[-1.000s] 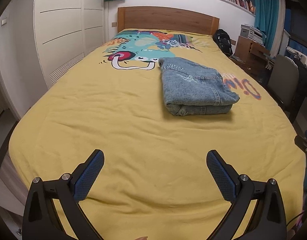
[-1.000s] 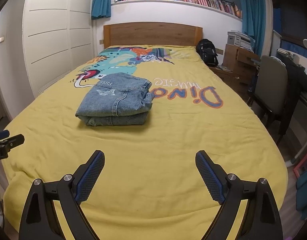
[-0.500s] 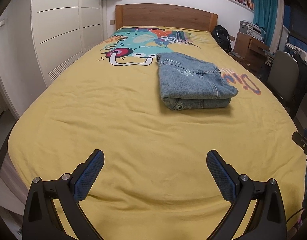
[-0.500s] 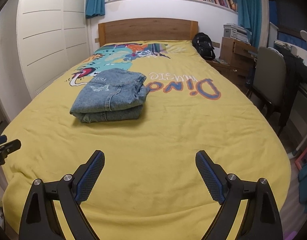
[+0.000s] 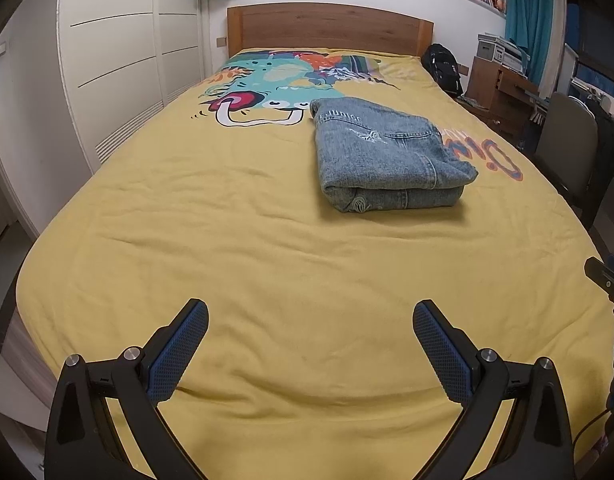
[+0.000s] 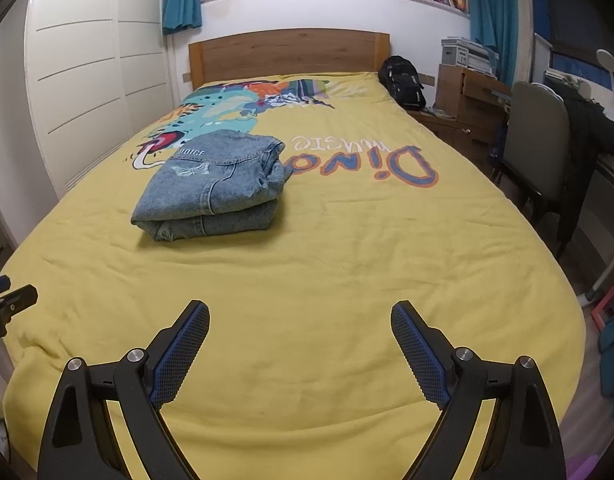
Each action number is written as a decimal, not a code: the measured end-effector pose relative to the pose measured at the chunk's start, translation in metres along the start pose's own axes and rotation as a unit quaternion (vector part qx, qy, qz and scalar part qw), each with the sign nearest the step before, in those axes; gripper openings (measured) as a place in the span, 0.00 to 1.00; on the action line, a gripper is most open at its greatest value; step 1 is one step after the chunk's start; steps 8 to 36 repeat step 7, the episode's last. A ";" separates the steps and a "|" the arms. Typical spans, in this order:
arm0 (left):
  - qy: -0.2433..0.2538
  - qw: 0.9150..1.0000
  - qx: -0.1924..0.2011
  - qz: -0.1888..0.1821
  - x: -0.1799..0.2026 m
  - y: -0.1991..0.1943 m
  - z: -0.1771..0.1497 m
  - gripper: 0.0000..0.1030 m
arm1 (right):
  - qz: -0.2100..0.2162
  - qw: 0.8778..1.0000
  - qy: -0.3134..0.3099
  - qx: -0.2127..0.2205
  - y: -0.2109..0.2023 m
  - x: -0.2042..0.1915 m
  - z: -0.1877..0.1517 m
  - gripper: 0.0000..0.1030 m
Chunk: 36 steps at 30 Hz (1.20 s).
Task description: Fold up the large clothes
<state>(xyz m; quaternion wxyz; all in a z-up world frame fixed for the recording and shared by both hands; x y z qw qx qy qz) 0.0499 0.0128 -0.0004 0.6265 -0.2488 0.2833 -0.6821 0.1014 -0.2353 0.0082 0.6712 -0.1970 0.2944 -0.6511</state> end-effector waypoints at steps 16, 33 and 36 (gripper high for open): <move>0.001 1.000 -0.004 0.000 0.000 0.002 -0.002 0.98 | 0.000 1.000 0.002 -0.001 0.001 0.001 0.000 0.90; 0.001 1.000 -0.004 0.000 0.000 0.002 -0.002 0.98 | 0.000 1.000 0.002 -0.001 0.001 0.001 0.000 0.90; 0.001 1.000 -0.004 0.000 0.000 0.002 -0.002 0.98 | 0.000 1.000 0.002 -0.001 0.001 0.001 0.000 0.90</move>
Point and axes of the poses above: each gripper's, at about its wrist camera, not at the fingertips, and y roughly the way its jaws point, x to its right, z to its top, the point moved 10 cm from there along y, roughly the way its jaws point, and after that the axes turned 7 degrees about y, right-handed, at the moved point
